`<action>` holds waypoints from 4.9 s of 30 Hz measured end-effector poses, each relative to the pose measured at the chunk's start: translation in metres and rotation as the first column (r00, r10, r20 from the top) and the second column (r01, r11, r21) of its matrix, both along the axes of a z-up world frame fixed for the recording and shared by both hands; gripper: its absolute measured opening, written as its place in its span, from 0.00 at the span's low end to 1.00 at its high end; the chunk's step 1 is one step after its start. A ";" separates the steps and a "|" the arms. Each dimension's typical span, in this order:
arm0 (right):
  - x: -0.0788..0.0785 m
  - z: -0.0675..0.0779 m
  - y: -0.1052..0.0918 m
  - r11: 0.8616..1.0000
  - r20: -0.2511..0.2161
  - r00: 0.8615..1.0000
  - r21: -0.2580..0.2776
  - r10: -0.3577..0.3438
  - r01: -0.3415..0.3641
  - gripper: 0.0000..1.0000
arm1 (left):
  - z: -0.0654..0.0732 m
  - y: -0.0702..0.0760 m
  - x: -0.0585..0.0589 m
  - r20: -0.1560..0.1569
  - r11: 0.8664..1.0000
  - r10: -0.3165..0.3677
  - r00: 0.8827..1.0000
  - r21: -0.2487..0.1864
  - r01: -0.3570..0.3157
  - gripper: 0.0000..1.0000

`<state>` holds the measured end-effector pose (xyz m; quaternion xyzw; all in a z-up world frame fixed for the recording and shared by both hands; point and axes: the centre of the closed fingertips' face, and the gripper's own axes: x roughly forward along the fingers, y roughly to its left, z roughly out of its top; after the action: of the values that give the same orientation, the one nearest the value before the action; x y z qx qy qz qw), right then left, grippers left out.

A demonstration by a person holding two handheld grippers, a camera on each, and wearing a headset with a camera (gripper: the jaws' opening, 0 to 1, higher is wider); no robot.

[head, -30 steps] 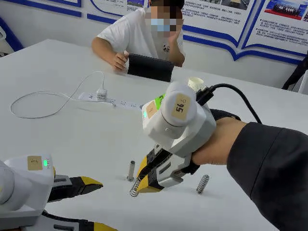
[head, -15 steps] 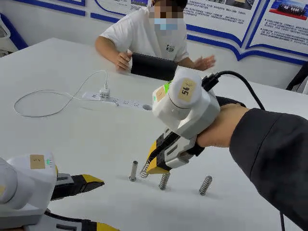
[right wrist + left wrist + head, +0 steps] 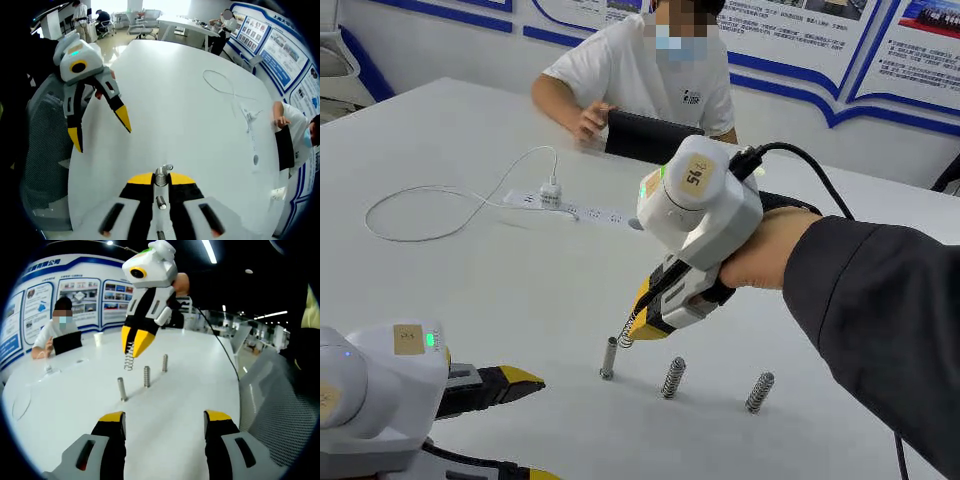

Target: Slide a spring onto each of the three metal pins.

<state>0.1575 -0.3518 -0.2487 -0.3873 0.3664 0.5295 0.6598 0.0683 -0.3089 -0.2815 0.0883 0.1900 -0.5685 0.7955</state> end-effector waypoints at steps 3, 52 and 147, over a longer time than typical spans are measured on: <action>0.006 -0.002 0.001 1.000 0.001 1.000 -0.010 -0.003 0.003 0.12 | 0.000 0.001 0.001 -0.001 1.000 0.003 1.000 -0.001 -0.003 0.64; 0.013 -0.060 0.011 0.993 -0.095 0.995 -0.114 -0.016 0.005 0.12 | -0.007 0.013 0.002 -0.024 1.000 0.030 0.999 -0.002 -0.030 0.60; 0.012 -0.044 -0.059 0.962 -0.012 0.967 0.108 -0.253 0.252 0.45 | 0.000 0.005 0.013 -0.050 0.999 0.052 0.997 0.005 -0.052 0.68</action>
<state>0.1693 -0.4108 -0.2923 -0.3014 0.3826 0.4599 0.7425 0.0811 -0.3042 -0.2815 0.0708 0.2131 -0.5493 0.8049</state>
